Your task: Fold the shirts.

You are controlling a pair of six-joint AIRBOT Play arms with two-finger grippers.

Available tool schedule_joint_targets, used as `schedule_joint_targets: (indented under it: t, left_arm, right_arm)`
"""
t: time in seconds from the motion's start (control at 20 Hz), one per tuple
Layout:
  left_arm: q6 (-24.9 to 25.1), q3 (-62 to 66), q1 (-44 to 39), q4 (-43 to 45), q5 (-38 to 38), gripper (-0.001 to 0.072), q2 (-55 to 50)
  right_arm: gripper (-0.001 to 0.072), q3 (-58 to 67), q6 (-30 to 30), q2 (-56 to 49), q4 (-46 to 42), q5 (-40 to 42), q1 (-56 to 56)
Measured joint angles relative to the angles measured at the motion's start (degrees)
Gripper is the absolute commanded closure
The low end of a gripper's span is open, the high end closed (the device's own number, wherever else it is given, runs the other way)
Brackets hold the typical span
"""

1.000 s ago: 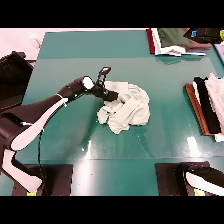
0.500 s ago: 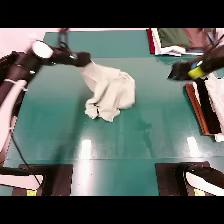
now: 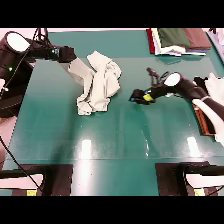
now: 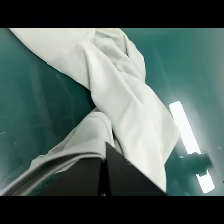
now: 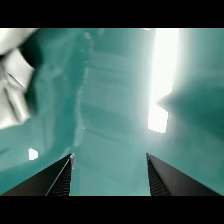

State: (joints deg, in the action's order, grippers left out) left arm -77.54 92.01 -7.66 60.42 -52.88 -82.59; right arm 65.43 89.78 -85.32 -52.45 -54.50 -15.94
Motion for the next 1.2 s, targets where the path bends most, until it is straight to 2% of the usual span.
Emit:
schedule_joint_targets:
  t: [0.45, 0.5, 0.6, 0.65, 0.8, 0.9, 1.1, 1.2]
  left_arm:
    - [0.0, 0.1, 0.2, 0.9, -0.5, 0.0682, 0.5]
    - [0.0, 0.1, 0.2, 1.0, -0.4, 0.0683, 0.7]
    - [0.0, 0.1, 0.2, 1.6, 0.3, 0.0683, 1.7]
    - [0.0, 0.1, 0.2, 2.2, 0.7, 0.0683, 2.3]
    - [0.0, 0.9, 0.2, 5.3, 2.5, 0.0683, 6.0]
    - [0.0, 2.8, 0.2, 8.7, 3.6, 0.0683, 9.6]
    - [-0.7, 6.8, 0.2, 14.7, 3.3, 0.0683, 17.9]
    - [-2.1, 7.5, 0.2, 15.6, -2.1, 0.0683, 20.8]
  right_arm:
    - [0.0207, 18.4, -2.7, -17.2, 5.8, 4.2, -13.3]
    - [0.0257, 20.2, -2.8, -18.6, 6.0, 4.3, -14.4]
    - [0.0627, 23.5, -2.9, -21.2, 5.9, 4.3, -16.2]
    - [0.069, 24.9, -2.9, -22.0, 5.5, 4.4, -16.7]
    - [0.0691, 29.4, -2.9, -22.0, 1.1, 2.2, -16.9]
    - [0.0691, 33.3, -2.9, -18.9, -5.6, -1.8, -15.1]
    - [0.0691, 44.5, -2.9, -8.7, -21.0, -15.9, -8.5]
    - [0.0691, 48.7, -2.9, -3.3, -25.5, -22.6, -5.7]
